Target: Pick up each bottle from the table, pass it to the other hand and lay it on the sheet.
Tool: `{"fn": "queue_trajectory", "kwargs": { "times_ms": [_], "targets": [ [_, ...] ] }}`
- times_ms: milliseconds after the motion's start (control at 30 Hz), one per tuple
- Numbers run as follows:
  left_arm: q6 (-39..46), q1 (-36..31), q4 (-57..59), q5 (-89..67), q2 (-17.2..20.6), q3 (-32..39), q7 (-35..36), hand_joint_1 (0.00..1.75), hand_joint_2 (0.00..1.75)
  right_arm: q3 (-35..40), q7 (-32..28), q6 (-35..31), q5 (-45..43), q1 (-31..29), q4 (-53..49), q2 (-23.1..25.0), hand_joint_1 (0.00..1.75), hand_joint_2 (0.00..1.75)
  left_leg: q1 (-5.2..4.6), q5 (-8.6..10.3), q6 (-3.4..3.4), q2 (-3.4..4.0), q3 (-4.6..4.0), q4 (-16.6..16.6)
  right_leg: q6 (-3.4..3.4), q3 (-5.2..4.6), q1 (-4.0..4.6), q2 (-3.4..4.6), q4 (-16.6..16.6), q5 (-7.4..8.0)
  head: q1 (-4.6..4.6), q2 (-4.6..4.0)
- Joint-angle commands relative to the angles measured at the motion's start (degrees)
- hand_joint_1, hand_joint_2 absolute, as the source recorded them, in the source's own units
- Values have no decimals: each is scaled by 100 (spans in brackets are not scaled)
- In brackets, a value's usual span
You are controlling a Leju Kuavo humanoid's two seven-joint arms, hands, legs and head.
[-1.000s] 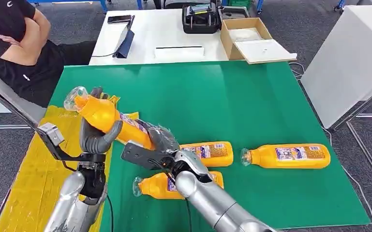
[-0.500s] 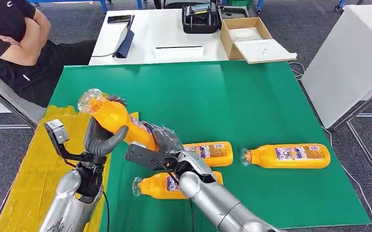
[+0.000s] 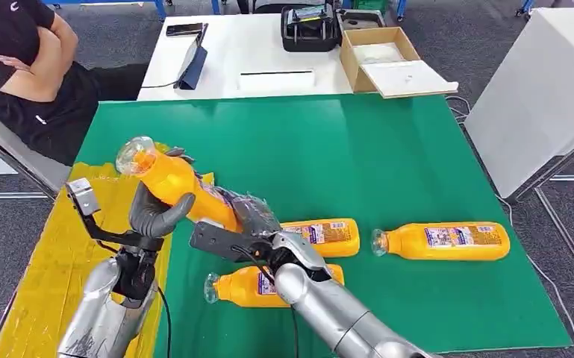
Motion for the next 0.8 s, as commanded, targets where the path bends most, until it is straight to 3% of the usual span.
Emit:
{"fn": "queue_trajectory", "kwargs": {
  "times_ms": [33, 433, 467, 533, 567, 800],
  "targets": [
    [-113, 105, 214, 160, -64, -144, 52, 175, 175, 361, -82, -8, -11, -280, 223, -23, 175, 175, -3, -5, -10, -1, 13, 1, 2, 13, -2, -15, 1, -6, 2, 0],
    [-155, 90, 279, 338, -66, -39, 97, 175, 175, 267, -74, -115, -2, -199, 104, -72, 171, 175, -4, -3, -11, -6, 12, 1, 3, 13, -3, -21, 1, -6, 0, 0],
    [-189, 96, 332, 514, -70, 48, 153, 175, 175, 230, -75, -186, 39, -175, 46, -107, 2, 175, -3, -3, -10, -7, 10, 0, 2, 12, -1, -20, 1, -5, 2, 0],
    [-226, 64, 533, 789, -9, 269, 195, 175, 175, 99, -79, -289, 41, -165, -83, -214, 0, 175, -4, -3, -11, -8, 14, -2, 2, 16, -3, -22, -1, -6, 0, 0],
    [-275, 40, 625, 920, 35, 362, 225, 175, 175, 37, -82, -291, 15, -168, -148, -276, 0, 0, -4, -1, -8, -6, 10, -3, 2, 11, -2, -17, -2, -4, 2, 0],
    [-430, -101, 1210, 1556, 308, 1068, 388, 175, 175, -898, -96, -262, -103, 486, -2047, -1170, 0, 0, -2, 2, -10, -20, 13, -4, 3, 18, 0, -34, -6, -5, 0, 0]
  ]
}}
